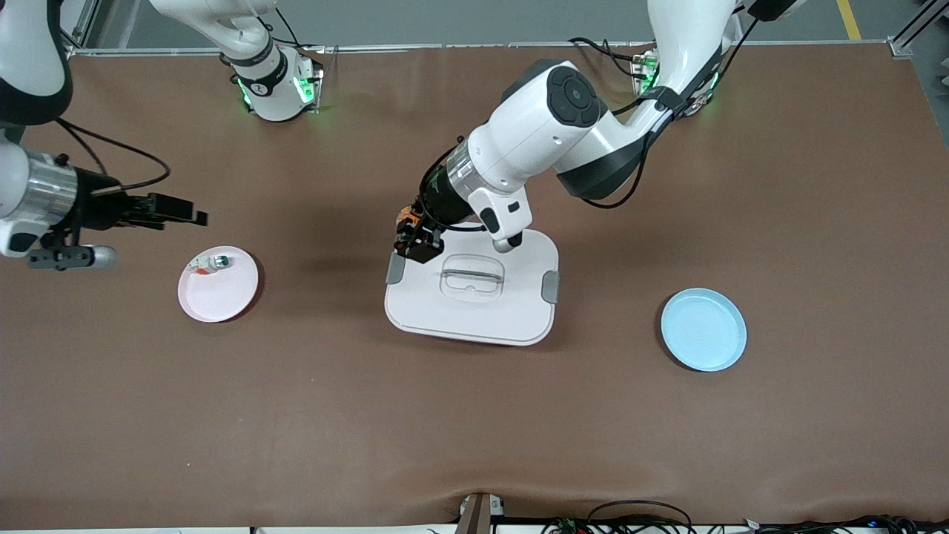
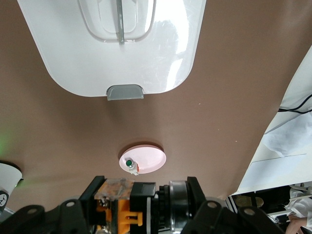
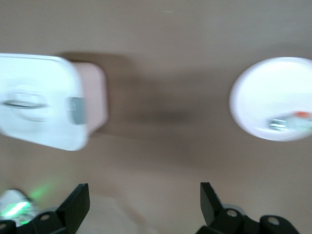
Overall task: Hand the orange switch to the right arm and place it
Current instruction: 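Reach the right gripper toward the switch held by the left gripper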
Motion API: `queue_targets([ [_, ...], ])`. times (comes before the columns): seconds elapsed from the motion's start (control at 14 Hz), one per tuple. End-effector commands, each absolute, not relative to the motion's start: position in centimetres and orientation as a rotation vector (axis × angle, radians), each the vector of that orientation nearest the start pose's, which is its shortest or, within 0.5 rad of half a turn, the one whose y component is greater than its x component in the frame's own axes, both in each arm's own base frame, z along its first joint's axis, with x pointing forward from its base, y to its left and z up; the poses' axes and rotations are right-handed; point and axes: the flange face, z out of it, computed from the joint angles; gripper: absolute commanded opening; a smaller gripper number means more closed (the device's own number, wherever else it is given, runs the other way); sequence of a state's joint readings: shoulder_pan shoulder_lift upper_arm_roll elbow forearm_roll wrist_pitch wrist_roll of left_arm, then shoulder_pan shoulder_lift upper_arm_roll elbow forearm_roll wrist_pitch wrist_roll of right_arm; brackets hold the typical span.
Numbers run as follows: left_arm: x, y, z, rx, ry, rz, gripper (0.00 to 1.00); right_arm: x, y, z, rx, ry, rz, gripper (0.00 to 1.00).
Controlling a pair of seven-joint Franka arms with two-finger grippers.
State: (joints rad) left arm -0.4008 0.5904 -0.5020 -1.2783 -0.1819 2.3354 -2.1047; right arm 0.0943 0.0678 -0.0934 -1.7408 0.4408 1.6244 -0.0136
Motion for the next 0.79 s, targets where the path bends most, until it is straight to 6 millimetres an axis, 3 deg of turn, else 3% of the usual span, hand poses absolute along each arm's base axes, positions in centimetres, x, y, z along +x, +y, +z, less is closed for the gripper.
queue_targets([
  [0.0, 54.5, -52.9, 50.1, 1.891, 1.697, -0.502, 0.0, 53.8, 9.7, 52.7, -2.558, 0.052, 0.159, 1.0],
  [0.36, 54.2, -52.9, 49.6, 1.938, 1.713, -0.506, 0.0, 53.1, 18.2, 54.0, -2.436, -0.021, 0.073, 1.0],
  [0.71, 54.3, -52.3, 49.0, 1.975, 1.745, -0.512, 0.0, 52.6, 25.3, 52.9, -2.357, 0.07, -0.087, 1.0],
])
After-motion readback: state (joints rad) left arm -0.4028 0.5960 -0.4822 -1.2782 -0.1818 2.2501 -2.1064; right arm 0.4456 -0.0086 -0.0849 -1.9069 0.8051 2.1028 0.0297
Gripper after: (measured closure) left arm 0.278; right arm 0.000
